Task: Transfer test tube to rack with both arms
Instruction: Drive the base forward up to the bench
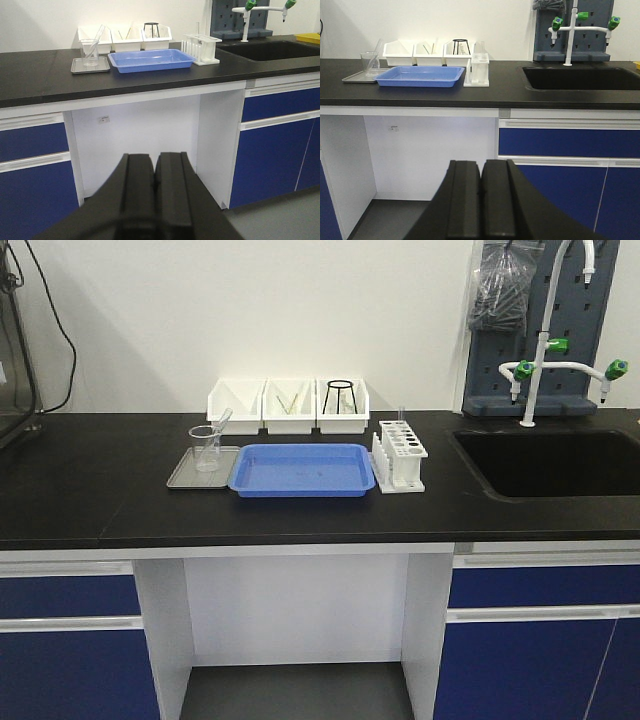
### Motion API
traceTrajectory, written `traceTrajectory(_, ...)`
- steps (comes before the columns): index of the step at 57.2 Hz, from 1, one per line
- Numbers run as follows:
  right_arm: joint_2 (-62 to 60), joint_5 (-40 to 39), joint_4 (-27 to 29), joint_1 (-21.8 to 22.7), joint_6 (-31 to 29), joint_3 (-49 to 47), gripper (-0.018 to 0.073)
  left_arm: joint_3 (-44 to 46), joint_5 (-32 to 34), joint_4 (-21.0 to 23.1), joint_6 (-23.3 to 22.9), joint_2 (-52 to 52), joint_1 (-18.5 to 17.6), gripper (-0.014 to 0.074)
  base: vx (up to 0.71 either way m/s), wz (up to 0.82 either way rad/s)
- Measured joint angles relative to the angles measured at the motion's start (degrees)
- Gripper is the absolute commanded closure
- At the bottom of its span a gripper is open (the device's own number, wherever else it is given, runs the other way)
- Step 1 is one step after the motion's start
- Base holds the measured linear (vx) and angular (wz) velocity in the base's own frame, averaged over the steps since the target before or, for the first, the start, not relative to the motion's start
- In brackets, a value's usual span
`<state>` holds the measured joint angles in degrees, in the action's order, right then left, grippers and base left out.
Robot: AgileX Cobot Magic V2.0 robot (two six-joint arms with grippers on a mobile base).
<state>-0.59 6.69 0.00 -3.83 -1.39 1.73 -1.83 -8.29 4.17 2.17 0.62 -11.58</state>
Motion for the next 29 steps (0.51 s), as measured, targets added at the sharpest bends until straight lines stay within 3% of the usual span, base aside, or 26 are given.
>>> traceTrajectory(29,0.00,0.00,0.00,0.00,0.00,0.00,0.0570,0.00,0.00,0.00,0.00,0.00,0.00,0.0603,0.00,0.01)
